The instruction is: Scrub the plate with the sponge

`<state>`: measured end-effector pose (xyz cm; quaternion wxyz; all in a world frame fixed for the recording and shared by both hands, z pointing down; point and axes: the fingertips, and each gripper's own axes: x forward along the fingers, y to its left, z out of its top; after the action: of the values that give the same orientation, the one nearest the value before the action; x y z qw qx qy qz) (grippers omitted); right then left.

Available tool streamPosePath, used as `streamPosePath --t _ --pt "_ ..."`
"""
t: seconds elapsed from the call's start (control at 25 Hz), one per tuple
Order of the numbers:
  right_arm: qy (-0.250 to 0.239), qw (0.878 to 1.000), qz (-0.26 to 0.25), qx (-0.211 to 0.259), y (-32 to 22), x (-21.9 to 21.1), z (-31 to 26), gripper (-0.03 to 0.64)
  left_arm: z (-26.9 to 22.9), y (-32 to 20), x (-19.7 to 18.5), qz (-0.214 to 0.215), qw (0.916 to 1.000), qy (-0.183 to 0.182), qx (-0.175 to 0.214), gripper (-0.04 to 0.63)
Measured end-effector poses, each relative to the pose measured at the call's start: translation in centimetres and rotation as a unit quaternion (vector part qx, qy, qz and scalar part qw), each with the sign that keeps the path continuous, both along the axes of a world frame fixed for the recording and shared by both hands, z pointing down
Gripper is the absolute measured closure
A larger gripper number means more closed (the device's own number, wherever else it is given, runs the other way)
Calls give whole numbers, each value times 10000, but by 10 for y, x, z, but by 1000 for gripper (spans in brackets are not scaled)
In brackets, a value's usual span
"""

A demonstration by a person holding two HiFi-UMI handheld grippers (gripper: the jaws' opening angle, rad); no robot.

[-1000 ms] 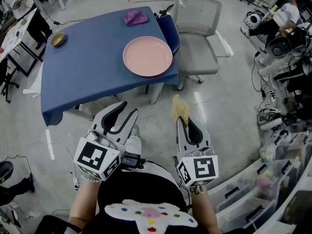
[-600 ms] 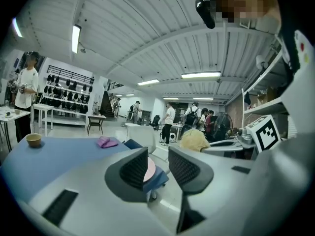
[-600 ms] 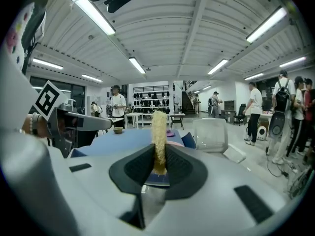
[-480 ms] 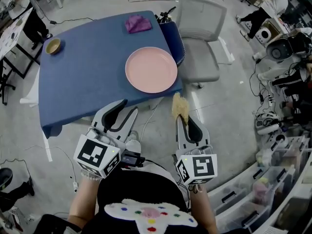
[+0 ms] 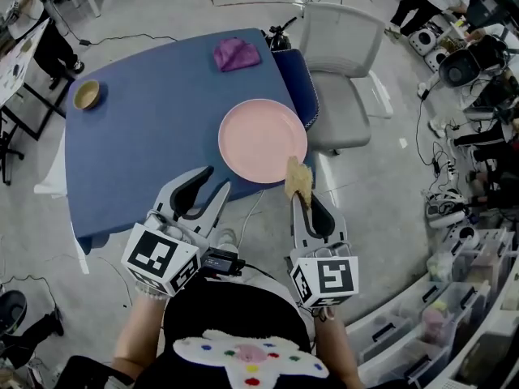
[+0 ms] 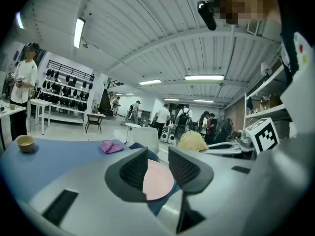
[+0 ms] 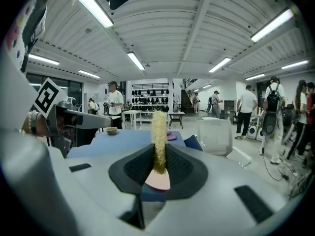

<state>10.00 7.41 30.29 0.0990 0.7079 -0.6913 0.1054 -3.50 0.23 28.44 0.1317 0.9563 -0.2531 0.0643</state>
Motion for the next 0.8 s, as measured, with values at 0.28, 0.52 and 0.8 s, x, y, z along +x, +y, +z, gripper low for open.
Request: streamPosePath --t 0.28,0.52,0.8 --pt "121 9999 58 -57 -29 -5 1 557 9 -26 -2 180 9998 -51 -101 465" --pt "43 9998 72 -164 -38 -7 10 557 24 -38 -5 154 9996 -175 -154 463" --pt "-9 9995 -136 -269 -57 1 22 558 39 -52 -1 -101 9992 -295 -241 463"
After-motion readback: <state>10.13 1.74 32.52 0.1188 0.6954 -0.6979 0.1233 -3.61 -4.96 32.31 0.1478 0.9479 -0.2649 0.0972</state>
